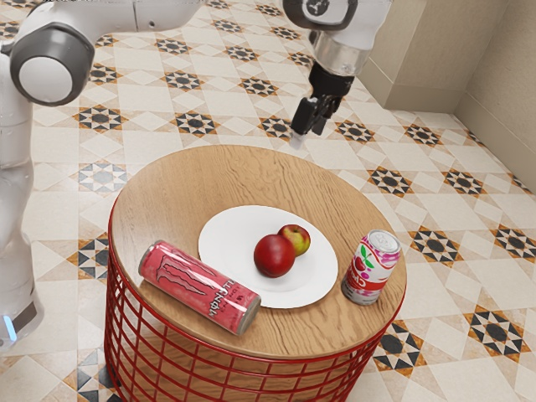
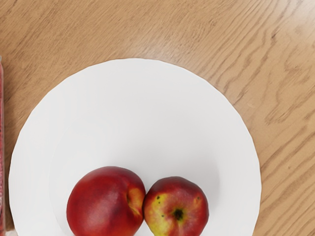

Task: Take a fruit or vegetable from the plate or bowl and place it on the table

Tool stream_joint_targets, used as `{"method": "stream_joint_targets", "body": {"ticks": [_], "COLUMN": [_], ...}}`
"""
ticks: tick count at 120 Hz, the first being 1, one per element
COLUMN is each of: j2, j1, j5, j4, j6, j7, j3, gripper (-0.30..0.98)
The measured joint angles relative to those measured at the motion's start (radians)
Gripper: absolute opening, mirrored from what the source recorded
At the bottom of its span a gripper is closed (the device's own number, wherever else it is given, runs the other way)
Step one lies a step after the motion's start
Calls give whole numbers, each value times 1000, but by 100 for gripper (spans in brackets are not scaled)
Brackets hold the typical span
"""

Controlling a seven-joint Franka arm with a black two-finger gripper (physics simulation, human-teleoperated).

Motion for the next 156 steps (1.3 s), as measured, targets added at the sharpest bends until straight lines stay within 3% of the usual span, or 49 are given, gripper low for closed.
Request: {"method": "stream_joint_targets", "body": {"ticks": [34,65,109,122,156], "j2": [92,142,22,-11,9], "j1": [-15,-8,-131,-124,-121], "j5": [-51,-67,-42,-40,-37], "j4": [-1,-14,-304,-380,-416], "j6": [19,29,215,274,369], "j7": [33,282,545,597,775], "j3": [-11,-7,-6,4,6], "gripper": [69,69,69,69,69]}}
